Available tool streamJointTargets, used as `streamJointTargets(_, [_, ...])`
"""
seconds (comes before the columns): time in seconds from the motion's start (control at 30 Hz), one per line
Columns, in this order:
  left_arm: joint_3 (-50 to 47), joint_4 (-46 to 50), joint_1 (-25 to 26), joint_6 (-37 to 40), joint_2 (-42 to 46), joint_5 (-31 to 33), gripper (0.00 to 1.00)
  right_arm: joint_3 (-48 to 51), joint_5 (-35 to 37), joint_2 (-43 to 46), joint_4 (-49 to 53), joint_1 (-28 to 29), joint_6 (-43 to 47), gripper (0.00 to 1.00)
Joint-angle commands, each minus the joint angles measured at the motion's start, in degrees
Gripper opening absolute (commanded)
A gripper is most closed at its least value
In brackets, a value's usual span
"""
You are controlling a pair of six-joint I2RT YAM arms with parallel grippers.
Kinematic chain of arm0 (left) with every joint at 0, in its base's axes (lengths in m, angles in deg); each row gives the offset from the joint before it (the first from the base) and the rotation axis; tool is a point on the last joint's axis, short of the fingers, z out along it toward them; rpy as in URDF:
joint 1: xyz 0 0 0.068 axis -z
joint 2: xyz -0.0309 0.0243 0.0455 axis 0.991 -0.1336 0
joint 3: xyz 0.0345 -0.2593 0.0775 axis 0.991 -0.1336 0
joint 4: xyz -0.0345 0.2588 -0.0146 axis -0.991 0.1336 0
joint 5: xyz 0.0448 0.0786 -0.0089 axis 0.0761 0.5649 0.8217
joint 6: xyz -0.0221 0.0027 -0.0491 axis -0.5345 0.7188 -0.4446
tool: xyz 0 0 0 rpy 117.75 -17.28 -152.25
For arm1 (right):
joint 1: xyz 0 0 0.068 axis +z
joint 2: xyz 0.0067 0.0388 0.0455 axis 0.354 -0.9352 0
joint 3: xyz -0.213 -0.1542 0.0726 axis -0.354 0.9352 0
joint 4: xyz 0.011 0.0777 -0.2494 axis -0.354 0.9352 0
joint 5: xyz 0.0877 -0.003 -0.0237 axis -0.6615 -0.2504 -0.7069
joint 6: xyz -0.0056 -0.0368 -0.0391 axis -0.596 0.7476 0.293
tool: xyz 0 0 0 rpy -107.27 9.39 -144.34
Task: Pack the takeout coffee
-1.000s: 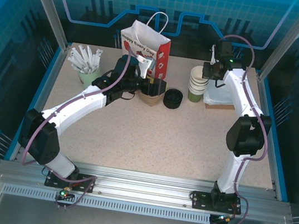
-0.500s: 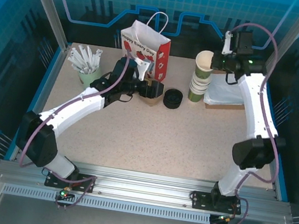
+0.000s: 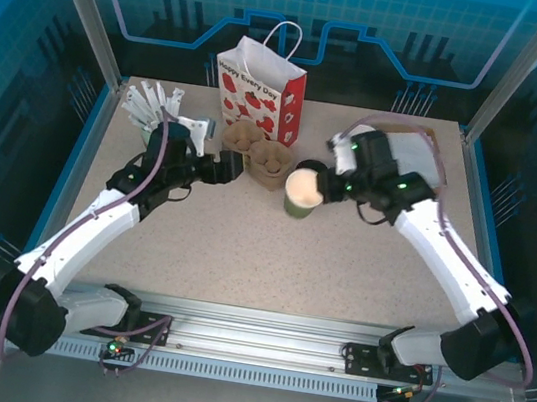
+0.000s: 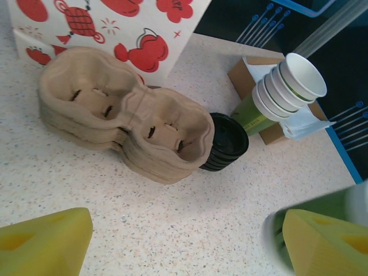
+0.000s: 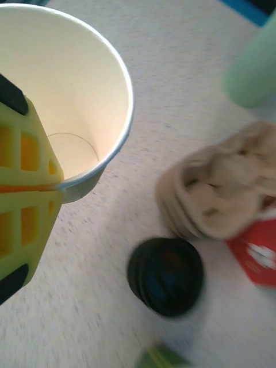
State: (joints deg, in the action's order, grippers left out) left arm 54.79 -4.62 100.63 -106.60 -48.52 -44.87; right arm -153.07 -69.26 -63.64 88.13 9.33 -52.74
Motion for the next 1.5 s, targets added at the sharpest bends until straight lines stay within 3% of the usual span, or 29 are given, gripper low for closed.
streamJointTargets(0.0, [-1.0, 0.4, -0.3, -1.1, 2.1, 1.8, 0.88, 5.2, -0.8, -1.7, -9.5, 3.0, -2.0, 0.09])
streamJointTargets(0.43, [-1.8, 0.5, -0.2, -2.0, 2.4, 0.0, 0.88, 16.2, 0.4, -5.5, -18.8, 5.2, -1.2, 0.10])
streamJointTargets(0.87, [-2.9, 0.3, -0.2, -2.1, 2.7, 0.0, 0.88, 16.6, 0.8, -7.0, -20.6, 7.9, -2.3, 0.10])
streamJointTargets(1.23, [-3.6, 0.7, -0.2, -1.6, 2.9, 0.1, 0.88, 14.1, 4.5, -7.3, -16.2, 9.2, -0.7, 0.10])
streamJointTargets(1.47, [-4.1, 0.4, -0.2, -1.5, 2.9, 0.3, 0.88, 15.4, 4.7, -2.3, -11.4, 5.3, -0.3, 0.10])
